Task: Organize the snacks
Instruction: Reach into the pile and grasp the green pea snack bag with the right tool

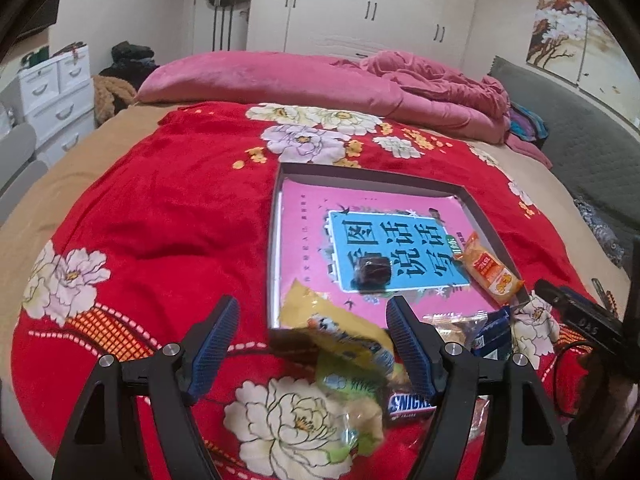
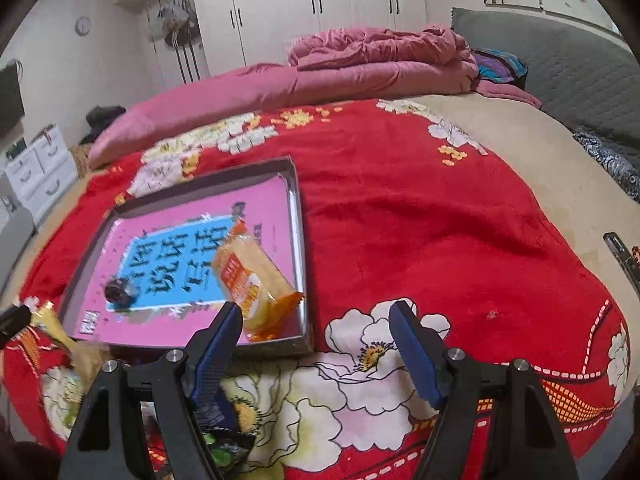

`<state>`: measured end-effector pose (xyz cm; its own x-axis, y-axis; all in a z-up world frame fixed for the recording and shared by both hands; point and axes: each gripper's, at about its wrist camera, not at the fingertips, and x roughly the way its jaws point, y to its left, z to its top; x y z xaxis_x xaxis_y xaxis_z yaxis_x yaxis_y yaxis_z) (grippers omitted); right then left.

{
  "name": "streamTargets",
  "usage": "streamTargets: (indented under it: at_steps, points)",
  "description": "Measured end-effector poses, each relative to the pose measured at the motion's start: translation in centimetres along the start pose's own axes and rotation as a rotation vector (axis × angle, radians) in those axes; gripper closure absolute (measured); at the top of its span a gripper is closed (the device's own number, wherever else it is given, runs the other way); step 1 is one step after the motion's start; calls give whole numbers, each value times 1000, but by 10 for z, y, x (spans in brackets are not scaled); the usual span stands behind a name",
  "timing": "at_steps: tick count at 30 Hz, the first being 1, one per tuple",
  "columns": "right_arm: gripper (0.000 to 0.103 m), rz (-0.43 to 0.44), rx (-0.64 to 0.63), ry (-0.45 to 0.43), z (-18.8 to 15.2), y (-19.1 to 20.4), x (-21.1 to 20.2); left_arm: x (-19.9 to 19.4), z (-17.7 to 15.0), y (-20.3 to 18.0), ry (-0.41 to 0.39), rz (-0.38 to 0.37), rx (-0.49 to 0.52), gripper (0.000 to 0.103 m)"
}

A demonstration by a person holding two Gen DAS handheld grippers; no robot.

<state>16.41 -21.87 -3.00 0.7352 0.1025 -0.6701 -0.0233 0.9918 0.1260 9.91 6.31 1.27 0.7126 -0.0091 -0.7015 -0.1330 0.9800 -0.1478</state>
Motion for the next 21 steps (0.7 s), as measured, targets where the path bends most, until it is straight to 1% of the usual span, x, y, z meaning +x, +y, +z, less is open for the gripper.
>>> streamTargets:
  at_steps: [7,12,16,21]
  points:
    - [28,48,1,-10,-7,8,-16,-2,-8,12,30,-25,-49,26]
    - [27,69,-29,6,-16,19,-23,-3,-14,11,34,-24,-35,26]
    - [27,91,-38,33,-25,26,-28,-2,-16,8,40,-36,-27,26]
    - [27,117,-47,95,-42,33,-31,5,-18,11,65,-71,-47,26]
